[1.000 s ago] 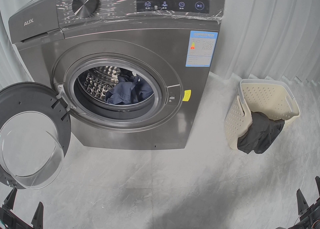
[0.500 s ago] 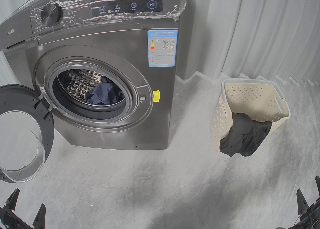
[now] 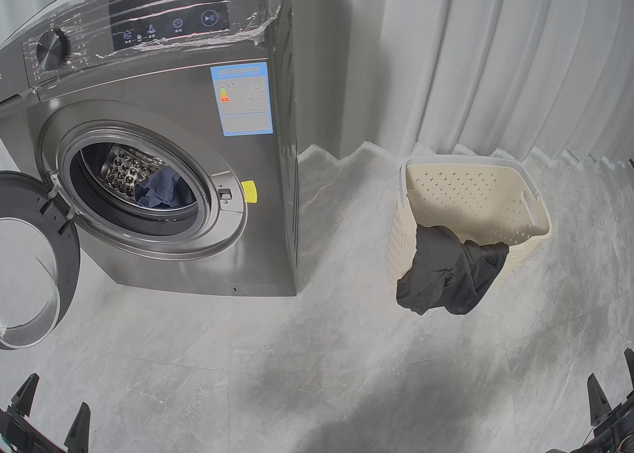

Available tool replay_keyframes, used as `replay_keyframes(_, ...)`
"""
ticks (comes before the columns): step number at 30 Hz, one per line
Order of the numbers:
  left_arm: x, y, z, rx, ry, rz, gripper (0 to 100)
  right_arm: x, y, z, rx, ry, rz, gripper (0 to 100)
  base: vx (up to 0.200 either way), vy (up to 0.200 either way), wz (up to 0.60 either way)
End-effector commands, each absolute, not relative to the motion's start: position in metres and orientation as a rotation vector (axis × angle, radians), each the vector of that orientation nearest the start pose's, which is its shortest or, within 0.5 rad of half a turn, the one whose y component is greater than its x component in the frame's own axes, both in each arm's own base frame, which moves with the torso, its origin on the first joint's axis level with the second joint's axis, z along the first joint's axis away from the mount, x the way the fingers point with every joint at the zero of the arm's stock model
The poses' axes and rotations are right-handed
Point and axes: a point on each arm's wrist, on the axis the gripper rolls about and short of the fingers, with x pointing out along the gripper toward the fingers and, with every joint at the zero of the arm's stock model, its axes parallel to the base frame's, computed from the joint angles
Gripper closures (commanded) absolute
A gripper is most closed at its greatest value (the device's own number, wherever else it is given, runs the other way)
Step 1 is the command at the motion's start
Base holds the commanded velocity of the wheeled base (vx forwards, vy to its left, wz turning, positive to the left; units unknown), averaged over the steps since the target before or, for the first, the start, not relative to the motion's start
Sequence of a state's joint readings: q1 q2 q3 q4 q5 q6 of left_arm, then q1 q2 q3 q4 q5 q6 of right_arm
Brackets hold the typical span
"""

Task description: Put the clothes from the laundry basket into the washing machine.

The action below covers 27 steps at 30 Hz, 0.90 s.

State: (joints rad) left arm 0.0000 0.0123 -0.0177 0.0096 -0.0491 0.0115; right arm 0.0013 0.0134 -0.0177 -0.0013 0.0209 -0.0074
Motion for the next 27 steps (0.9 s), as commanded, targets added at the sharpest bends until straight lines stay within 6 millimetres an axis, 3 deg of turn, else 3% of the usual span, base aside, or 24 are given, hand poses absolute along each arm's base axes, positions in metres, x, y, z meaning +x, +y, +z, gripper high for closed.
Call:
replay_keyframes(1, -0.0228, -0.0011, 0.0759, 0.011, 0.009, -0.049, 0, -0.0228, 0.0004, 0.0756, -0.008, -0.002, 0.023, 0, 0.000, -0.200, 0.00)
replay_keyframes(27, -0.0227, -0.0011, 0.0756, 0.017, 0.009, -0.049, 0, -0.0228, 0.0005, 0.0756, -0.011, -0.002, 0.020, 0, 0.000, -0.200, 0.00)
